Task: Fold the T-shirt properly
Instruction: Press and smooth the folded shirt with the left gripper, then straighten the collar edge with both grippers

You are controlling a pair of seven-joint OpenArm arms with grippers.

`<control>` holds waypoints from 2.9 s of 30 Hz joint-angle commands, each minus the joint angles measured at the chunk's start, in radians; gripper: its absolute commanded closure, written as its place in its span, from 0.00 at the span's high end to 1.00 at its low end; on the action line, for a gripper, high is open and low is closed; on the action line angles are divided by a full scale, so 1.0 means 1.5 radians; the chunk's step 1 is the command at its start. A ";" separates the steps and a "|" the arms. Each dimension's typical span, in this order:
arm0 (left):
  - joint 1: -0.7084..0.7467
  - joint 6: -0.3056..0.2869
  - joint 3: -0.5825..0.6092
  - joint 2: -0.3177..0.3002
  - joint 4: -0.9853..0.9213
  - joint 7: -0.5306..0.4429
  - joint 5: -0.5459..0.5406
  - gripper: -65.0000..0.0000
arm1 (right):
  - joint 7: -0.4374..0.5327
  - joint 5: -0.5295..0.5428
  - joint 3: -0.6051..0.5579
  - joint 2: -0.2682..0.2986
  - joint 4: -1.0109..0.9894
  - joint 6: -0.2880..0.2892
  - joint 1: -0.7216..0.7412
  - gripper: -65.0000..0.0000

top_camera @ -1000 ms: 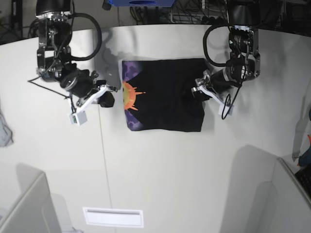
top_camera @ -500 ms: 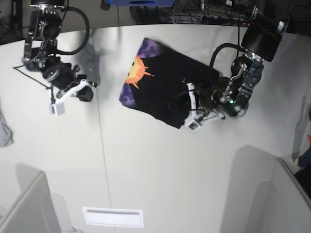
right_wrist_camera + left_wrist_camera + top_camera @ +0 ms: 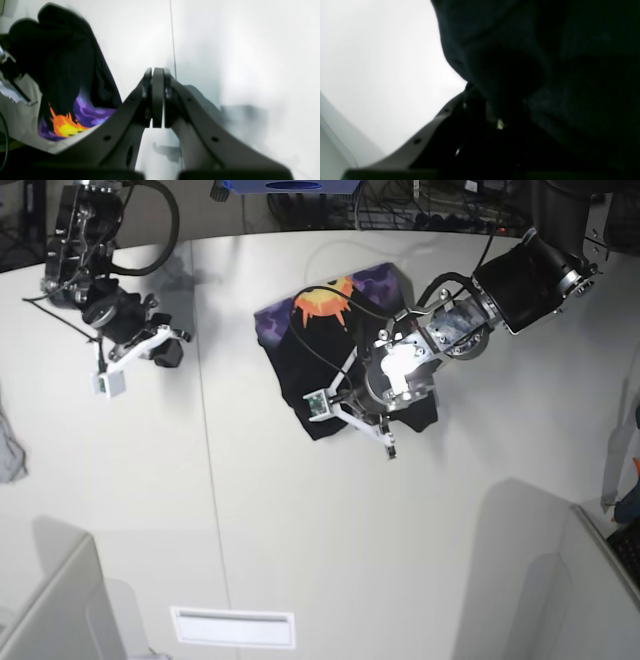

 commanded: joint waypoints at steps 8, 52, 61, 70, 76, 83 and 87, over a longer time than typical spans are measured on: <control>-0.033 -0.016 0.077 0.019 0.000 -0.104 -0.029 0.00 | 0.015 0.007 0.003 0.007 0.011 0.002 0.004 0.00; -0.194 -0.016 0.108 0.048 0.099 -0.087 -0.037 0.95 | 0.012 0.006 0.003 -0.008 0.007 0.000 -0.017 0.00; 0.033 -0.150 -0.349 0.051 0.315 0.028 -0.078 0.38 | 0.015 0.009 -0.001 -0.009 0.072 0.005 -0.060 0.00; 0.339 -0.189 -0.613 0.049 0.317 0.028 -0.286 0.00 | 0.048 0.041 -0.070 -0.012 0.095 0.073 -0.115 0.00; 0.418 -0.189 -0.627 0.055 0.315 0.028 -0.351 0.00 | 0.072 0.039 -0.154 -0.013 0.088 0.079 -0.128 0.00; 0.452 -0.185 -0.569 0.091 0.287 0.028 -0.348 0.00 | 0.079 0.038 -0.175 -0.013 0.025 0.084 -0.130 0.00; 0.455 -0.184 -0.533 0.092 0.232 0.028 -0.347 0.00 | 0.117 0.038 -0.177 -0.013 -0.033 0.085 -0.131 0.00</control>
